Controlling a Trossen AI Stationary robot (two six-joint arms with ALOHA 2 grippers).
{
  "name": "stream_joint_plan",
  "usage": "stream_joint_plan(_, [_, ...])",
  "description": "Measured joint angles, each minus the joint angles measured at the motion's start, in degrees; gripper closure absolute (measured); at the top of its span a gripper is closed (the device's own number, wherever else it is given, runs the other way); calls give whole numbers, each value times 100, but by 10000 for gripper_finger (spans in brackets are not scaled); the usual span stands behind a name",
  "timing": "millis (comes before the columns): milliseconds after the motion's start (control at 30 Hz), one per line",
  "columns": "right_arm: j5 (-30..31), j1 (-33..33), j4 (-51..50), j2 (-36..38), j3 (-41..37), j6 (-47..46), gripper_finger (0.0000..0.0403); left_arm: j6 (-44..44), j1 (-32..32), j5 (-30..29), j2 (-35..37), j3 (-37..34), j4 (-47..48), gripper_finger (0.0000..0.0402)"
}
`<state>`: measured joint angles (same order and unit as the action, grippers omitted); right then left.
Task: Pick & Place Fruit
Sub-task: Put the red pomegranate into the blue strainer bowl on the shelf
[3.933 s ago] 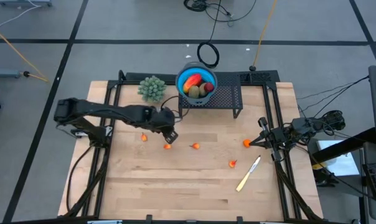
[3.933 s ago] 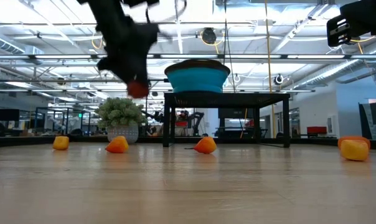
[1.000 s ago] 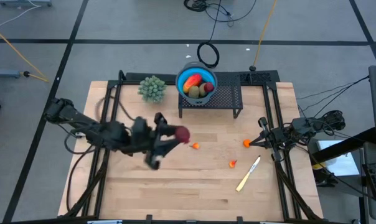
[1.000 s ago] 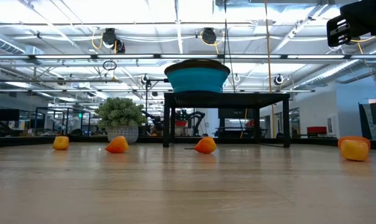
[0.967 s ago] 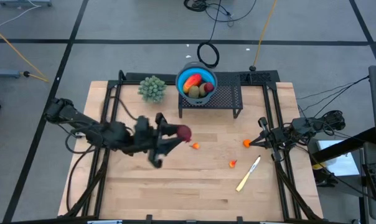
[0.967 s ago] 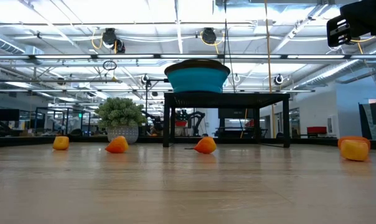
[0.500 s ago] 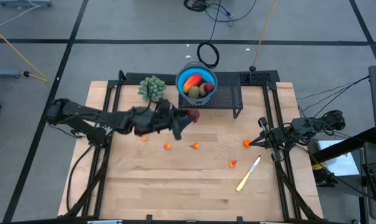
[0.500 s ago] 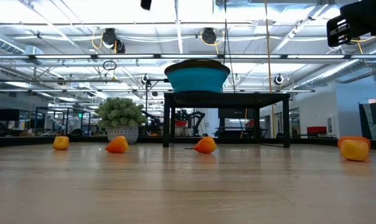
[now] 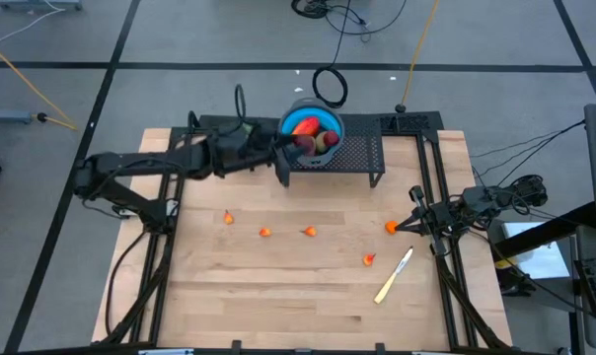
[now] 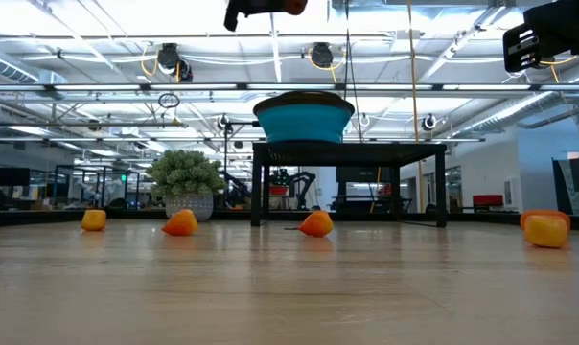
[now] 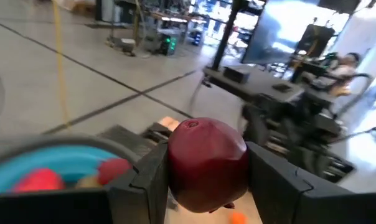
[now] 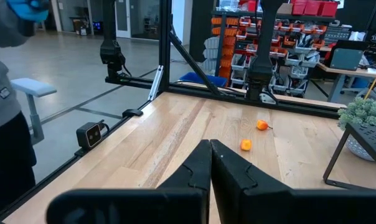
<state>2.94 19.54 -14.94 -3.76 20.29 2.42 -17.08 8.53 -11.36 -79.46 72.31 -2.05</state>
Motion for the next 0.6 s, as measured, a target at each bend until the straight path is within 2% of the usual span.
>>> stream_joint_plan(167, [0, 1, 0, 1, 0, 0, 403, 357, 448, 112, 0, 281, 401, 224])
stream_joint_plan(600, [0, 1, 2, 0, 0, 0, 403, 654, 1251, 1046, -227, 337, 244, 224])
